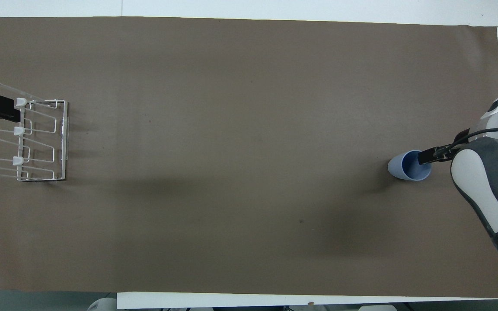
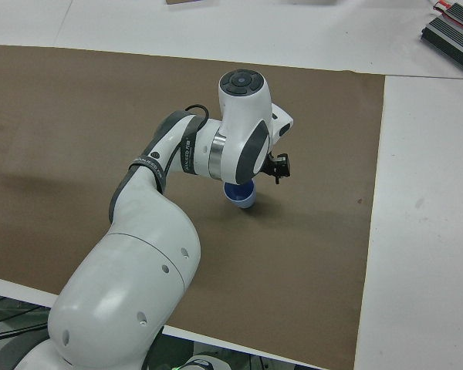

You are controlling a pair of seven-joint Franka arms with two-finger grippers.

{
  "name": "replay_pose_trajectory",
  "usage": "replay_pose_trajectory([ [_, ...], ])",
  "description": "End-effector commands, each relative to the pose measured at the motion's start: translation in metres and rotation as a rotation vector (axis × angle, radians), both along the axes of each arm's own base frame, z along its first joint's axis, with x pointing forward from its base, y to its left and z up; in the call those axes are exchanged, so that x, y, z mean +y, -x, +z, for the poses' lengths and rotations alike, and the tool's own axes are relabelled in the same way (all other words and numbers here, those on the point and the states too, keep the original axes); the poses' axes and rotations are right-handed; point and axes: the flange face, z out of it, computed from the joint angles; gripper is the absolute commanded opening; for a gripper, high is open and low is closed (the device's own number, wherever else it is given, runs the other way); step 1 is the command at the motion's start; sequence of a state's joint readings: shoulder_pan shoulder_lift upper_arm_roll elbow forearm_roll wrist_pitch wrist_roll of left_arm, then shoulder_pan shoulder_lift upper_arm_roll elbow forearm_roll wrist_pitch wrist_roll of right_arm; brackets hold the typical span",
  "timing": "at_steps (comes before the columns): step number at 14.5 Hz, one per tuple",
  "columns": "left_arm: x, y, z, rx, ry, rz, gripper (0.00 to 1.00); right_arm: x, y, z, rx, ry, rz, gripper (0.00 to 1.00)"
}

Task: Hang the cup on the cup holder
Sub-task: 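Reach the right gripper down and grasp the light blue cup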

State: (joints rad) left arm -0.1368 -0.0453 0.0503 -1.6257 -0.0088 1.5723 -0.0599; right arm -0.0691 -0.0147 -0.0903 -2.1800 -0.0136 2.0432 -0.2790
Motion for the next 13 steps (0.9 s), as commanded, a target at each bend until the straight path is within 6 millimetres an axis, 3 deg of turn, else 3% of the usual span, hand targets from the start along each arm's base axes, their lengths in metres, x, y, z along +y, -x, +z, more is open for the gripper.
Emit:
replay_pose_trajectory([
  [1, 0.004, 0.007, 0.004, -0.009, 0.007, 0.001, 1.00, -0.002, 0.008, -0.007, -0.003, -0.020, 0.004, 1.00],
  [5, 0.005, 0.007, 0.004, -0.009, 0.007, 0.005, 1.00, -0.002, 0.004, -0.026, 0.002, -0.017, -0.001, 0.87],
  [9, 0.007, 0.007, 0.004, -0.008, 0.007, 0.004, 1.00, 0.001, 0.008, -0.036, 0.024, -0.020, 0.008, 0.58],
  [11, 0.006, 0.006, 0.003, -0.008, 0.007, 0.005, 1.00, 0.003, 0.007, -0.037, 0.025, -0.021, 0.014, 0.38],
  [13, 0.007, 0.007, 0.004, -0.009, 0.007, 0.004, 1.00, 0.004, 0.005, -0.036, 0.024, -0.019, 0.018, 0.10],
])
